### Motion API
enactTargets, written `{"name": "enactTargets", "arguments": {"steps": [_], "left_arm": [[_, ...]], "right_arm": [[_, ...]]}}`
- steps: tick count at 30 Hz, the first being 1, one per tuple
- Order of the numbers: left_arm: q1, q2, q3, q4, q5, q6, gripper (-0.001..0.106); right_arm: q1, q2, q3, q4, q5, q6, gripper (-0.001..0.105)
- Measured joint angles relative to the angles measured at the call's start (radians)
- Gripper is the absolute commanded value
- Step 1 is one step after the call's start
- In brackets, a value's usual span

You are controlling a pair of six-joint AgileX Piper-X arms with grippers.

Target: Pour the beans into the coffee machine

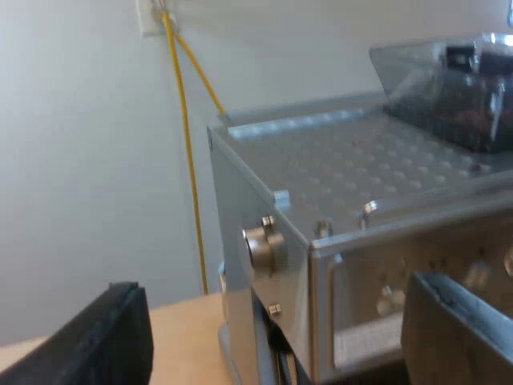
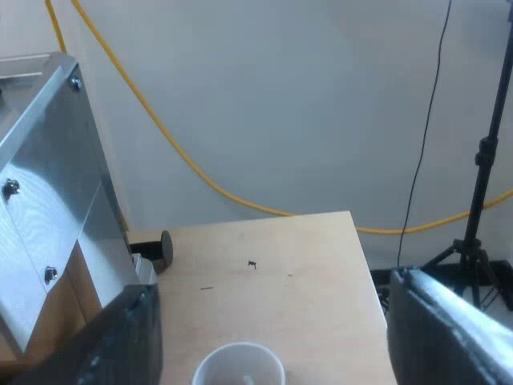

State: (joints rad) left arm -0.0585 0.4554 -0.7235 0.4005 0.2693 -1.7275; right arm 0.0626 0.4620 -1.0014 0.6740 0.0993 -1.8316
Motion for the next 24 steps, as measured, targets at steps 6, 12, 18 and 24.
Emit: {"name": "enactTargets", "arguments": {"steps": [6,12,18,24], "left_arm": [[0.000,-0.091,0.000,0.122,-0.001,0.037,0.066],[0.000,-0.187,0.000,0.137,-0.001,0.041,0.066],[0.000,-0.261,0.000,0.193,-0.001,0.024,0.066],[0.000,-0.305,0.000,0.253,-0.007,0.011,0.066]], "right_arm": [[0.000,-0.063,0.002,0.010,0.023,0.000,0.062],[0.000,-0.168,0.037,0.013,0.027,0.000,0.062],[0.000,-0.285,0.085,0.025,0.027,0.000,0.062],[0.000,-0.379,0.120,0.089,0.027,0.000,0.062]]}}
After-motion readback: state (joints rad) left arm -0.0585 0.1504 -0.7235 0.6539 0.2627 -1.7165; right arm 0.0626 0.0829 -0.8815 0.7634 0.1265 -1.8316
